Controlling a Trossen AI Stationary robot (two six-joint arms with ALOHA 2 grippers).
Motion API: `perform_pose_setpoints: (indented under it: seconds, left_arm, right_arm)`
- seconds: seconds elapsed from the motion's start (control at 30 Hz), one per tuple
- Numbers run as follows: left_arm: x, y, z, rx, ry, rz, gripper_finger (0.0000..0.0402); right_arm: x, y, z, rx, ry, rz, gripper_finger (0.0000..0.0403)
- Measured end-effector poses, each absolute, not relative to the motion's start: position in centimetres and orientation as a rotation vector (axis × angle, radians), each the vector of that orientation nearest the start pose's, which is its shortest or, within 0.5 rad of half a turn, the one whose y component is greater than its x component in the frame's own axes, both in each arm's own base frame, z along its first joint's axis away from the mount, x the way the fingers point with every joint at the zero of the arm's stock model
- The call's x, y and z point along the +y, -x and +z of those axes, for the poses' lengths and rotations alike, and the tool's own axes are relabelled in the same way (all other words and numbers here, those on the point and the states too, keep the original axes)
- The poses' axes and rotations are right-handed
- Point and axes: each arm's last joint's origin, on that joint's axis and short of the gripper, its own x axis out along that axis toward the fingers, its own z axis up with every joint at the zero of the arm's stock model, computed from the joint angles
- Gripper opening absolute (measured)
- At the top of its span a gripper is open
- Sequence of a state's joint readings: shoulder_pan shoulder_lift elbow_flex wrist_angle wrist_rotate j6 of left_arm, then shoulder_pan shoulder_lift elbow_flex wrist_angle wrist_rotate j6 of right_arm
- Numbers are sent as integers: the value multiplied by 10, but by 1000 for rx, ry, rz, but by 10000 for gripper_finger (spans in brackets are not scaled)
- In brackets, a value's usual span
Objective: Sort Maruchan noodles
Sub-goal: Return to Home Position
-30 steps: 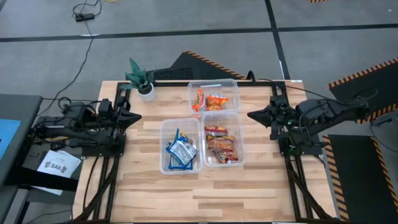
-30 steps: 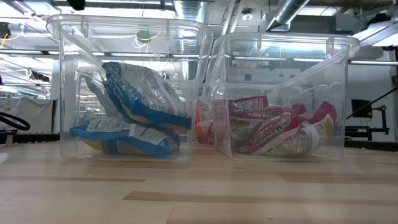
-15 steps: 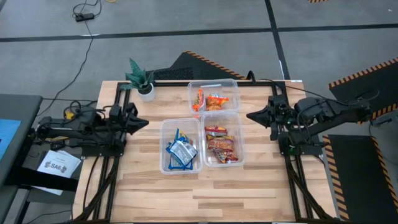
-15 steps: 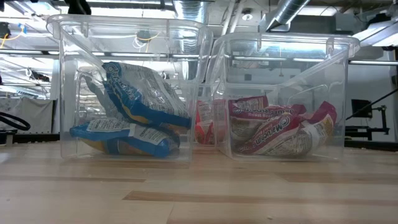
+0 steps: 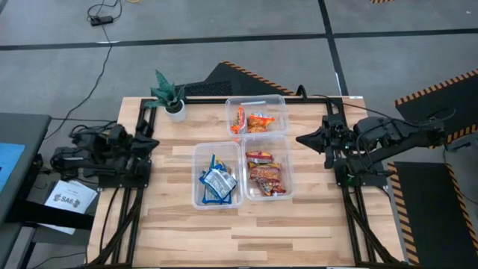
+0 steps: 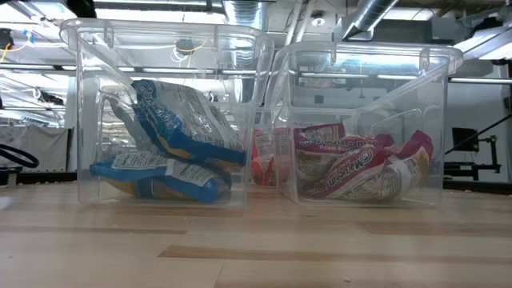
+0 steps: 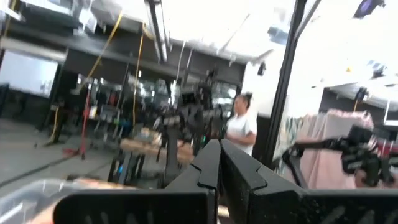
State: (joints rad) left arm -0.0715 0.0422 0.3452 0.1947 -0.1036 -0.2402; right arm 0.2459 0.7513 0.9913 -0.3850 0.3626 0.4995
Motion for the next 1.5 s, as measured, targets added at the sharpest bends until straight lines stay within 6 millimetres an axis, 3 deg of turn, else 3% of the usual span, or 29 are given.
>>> perform_pose_setpoints:
  seconds: [0.07,0.63,1.1,1.37,1.5]
  left_arm:
    - [-1,-51,290,-535,283,-29,0]
    - [-4,-64,268,-495,320,-115,0]
    - [-5,-80,220,-581,414,-154,0]
    - [-5,-83,217,-535,403,-156,0]
    - [-8,-89,205,-382,421,-216,0]
  right_arm:
    - [25,-143,386,110,-453,-149,7]
    - [26,-143,386,115,-449,-147,7]
    - [26,-143,386,115,-450,-145,7]
    - [26,-143,386,121,-454,-126,7]
    - [27,-143,384,141,-472,-101,7]
